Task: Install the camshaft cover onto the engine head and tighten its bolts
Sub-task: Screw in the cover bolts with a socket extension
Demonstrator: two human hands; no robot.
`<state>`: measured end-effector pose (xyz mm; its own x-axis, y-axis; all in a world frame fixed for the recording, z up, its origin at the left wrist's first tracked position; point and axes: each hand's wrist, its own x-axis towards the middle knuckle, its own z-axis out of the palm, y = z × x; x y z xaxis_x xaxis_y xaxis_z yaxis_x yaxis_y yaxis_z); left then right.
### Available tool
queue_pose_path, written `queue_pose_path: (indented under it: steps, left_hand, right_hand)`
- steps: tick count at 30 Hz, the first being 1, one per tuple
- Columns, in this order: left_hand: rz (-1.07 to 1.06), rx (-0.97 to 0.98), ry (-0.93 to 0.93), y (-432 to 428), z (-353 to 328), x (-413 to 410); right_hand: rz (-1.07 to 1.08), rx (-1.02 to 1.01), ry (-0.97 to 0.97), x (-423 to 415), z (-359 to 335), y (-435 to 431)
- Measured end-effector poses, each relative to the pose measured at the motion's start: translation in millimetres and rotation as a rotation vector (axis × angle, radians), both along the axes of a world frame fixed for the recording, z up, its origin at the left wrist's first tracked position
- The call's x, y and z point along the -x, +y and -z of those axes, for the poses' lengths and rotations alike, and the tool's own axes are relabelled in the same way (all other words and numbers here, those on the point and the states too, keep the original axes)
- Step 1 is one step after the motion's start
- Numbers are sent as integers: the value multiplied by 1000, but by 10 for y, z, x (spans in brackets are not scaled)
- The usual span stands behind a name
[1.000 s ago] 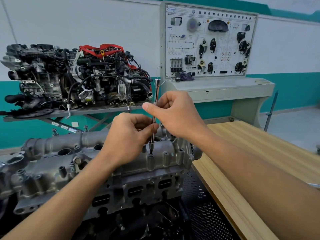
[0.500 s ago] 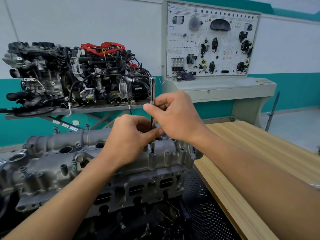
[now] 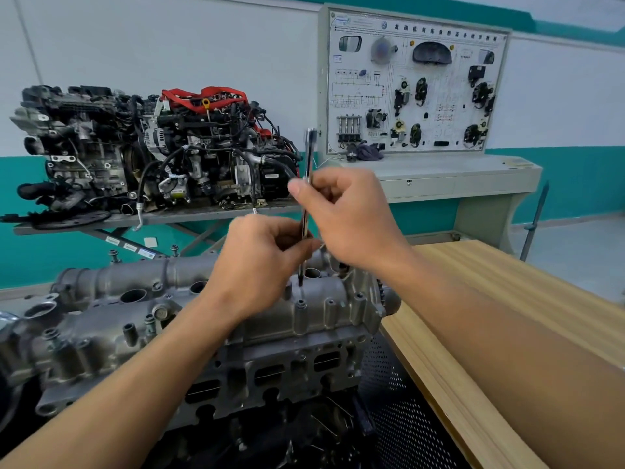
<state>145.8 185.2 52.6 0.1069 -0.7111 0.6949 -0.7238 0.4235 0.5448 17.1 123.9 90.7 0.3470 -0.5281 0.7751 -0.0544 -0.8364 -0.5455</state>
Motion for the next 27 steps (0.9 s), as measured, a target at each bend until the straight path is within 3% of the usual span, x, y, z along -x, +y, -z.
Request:
queue_pose_path:
  steps: [7,12,18,27]
  left_hand:
    - [-54,-19,-16,305,-435,-312]
    - [-135,-91,11,530,-297,-487]
    - [-156,-24,32,559,-101,-564]
    - [-142,-44,62,515,9,-582]
  right_hand:
    - [-181,19,34,-218,-362,107]
    - [-218,17,139,-515,-205,186]
    - [-239,50,217,-587,-158,231]
    - [-260,43,240,-540,-110,274]
